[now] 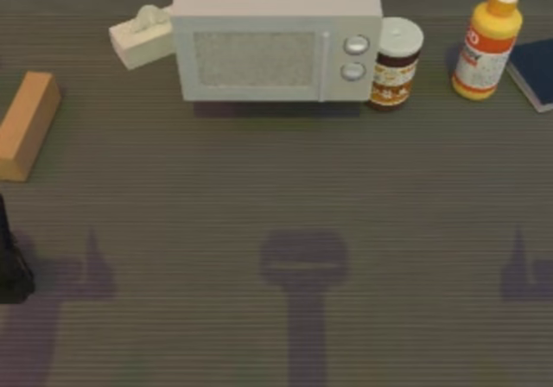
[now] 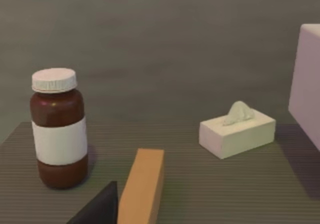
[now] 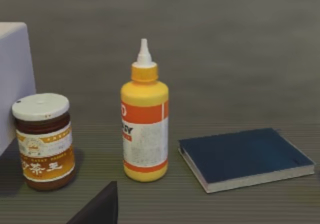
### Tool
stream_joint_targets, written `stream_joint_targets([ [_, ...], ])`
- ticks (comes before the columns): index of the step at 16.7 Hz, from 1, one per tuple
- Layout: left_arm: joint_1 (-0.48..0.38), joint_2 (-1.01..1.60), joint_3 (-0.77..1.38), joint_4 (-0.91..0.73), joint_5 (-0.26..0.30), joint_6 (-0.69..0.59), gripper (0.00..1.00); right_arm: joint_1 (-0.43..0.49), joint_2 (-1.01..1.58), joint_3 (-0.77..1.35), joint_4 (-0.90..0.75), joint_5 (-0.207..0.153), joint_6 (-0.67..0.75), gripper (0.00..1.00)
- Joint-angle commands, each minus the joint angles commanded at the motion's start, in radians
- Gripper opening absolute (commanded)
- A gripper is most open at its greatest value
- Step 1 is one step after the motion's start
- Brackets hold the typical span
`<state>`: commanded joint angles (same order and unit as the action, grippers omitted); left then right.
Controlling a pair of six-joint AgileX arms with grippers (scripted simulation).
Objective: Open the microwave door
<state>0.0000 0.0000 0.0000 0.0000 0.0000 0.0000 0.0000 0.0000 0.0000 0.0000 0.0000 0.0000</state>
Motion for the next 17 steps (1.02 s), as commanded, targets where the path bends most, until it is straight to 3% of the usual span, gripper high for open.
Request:
stream_joint_targets([
  [4, -0.018, 0.031, 0.027, -0.004, -0.015, -0.006, 1.0, 0.0, 0.0, 0.0, 0.0, 0.0, 0.0, 1.0],
  [7, -0.083, 0.156, 0.13, -0.018, -0.073, -0.033, 1.0, 0.0, 0.0, 0.0, 0.0, 0.0, 0.0, 1.0],
  [17, -0.474, 1.111, 0.829, -0.024, -0.419, -0.247, 1.0, 0.0, 0.0, 0.0, 0.0, 0.0, 0.0, 1.0],
])
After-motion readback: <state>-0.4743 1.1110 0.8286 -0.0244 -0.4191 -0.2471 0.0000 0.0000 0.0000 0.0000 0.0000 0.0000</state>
